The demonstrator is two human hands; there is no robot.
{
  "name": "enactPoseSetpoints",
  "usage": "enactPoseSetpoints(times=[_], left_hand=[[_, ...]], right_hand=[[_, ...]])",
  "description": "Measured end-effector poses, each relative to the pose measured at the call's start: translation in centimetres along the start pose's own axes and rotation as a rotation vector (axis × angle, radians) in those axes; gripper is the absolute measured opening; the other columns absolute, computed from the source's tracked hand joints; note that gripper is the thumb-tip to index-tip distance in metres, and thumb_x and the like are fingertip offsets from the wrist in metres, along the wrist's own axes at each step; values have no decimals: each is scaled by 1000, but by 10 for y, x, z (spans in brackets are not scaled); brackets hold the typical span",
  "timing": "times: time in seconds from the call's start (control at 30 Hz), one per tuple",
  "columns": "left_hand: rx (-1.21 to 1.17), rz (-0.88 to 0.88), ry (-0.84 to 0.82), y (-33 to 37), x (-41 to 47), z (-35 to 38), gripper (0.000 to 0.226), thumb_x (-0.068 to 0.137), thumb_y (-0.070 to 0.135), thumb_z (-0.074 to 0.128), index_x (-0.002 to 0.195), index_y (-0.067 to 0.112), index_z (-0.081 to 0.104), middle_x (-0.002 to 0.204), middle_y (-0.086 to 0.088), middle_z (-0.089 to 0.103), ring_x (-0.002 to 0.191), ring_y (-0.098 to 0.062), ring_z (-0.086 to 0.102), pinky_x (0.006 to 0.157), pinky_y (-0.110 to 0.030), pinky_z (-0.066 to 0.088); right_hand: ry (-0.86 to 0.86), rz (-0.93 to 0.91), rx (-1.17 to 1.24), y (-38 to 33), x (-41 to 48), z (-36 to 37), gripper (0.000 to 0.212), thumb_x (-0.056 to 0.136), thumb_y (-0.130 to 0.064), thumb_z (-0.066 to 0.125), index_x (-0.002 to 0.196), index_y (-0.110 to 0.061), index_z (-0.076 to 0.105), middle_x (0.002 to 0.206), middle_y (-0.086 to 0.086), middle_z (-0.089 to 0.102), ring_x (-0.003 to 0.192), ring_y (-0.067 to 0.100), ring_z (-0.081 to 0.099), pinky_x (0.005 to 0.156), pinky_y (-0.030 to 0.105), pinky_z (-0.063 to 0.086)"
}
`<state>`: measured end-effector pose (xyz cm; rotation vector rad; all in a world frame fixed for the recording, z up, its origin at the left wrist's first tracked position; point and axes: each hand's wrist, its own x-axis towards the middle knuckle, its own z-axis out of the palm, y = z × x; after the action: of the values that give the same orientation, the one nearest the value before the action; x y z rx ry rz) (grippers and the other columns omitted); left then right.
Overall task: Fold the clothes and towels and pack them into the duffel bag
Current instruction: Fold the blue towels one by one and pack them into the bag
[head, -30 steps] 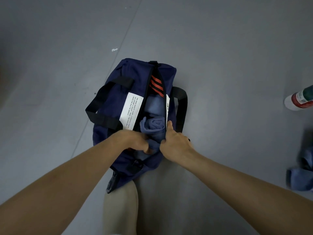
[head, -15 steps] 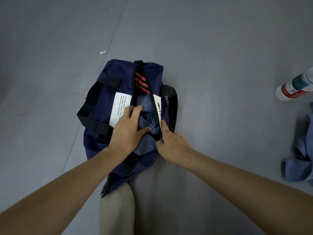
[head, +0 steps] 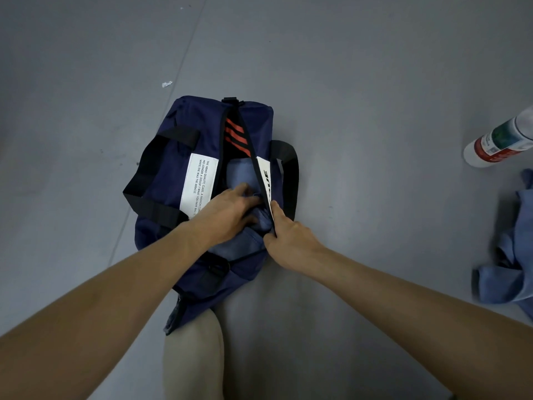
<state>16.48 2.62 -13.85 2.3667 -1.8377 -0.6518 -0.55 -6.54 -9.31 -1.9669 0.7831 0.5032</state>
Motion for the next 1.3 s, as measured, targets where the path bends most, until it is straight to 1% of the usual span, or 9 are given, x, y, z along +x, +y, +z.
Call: enactPoseSetpoints(times=[0.23,0.37,0.5,0.63,0.77,0.93,1.03,1.17,1.3], left_hand=[[-73,-269,-108,-1,8,-9,32,103,39,49,109,17,73,108,-7,69,98,-27,64,77,-32,43],[-375,-444,185,-3,-7,11,24,95,37,65,107,18,72,101,-5,67,97,-23,64,80,-32,48],[-475,-310,391,6,-26,14,35,96,25,66,130,26,63,129,2,60,116,-14,60,98,-40,52],[-364,-167,176,20,-49,29,59,100,57,32,154,34,36,166,2,23,149,-13,26,118,-29,30],[-44,-177,4,13,-51,41,75,95,70,5,159,34,-7,168,-4,-11,155,-22,5,126,-39,13],[122,-206,-60,22,-53,36,82,80,73,-28,150,31,-32,163,-9,-29,154,-23,-13,126,-36,-1],[-82,-230,18,30,-58,19,77,87,76,-14,155,41,-16,168,0,-15,155,-21,-3,126,-41,12],[-258,-191,391,68,-63,-20,54,104,48,27,156,32,27,164,4,22,151,-15,22,122,-36,23],[-249,47,277,141,-23,-43,59,101,49,33,157,29,27,164,6,24,151,-10,21,122,-28,19]], right_hand=[[2,-35,11,-2,-2,4,75,98,-23,42,160,-25,0,98,6,57,85,24,55,86,38,50],[9,-37,-2,-1,-3,7,74,99,-23,41,160,-24,-1,111,13,61,90,27,56,92,42,49],[11,-41,31,5,-2,7,75,98,-23,41,160,-26,0,100,7,60,87,26,58,86,40,50],[15,-52,6,7,0,10,75,99,-28,42,159,-28,-2,118,13,62,90,24,55,91,39,49],[14,-71,-14,8,2,16,77,100,-31,43,159,-26,-5,123,12,62,95,25,59,92,38,49],[16,-78,-21,8,-2,16,74,104,-42,41,159,-25,-4,133,13,60,109,30,61,96,39,49],[17,-89,-12,8,-12,3,81,100,-59,41,159,-28,-5,141,12,54,119,31,58,103,42,46],[84,-161,-24,28,-45,-40,80,99,-59,45,160,-28,3,152,8,43,135,28,46,112,41,37],[210,-120,-70,100,-101,-94,77,98,-62,41,159,-37,3,165,-4,22,149,21,26,121,37,24]])
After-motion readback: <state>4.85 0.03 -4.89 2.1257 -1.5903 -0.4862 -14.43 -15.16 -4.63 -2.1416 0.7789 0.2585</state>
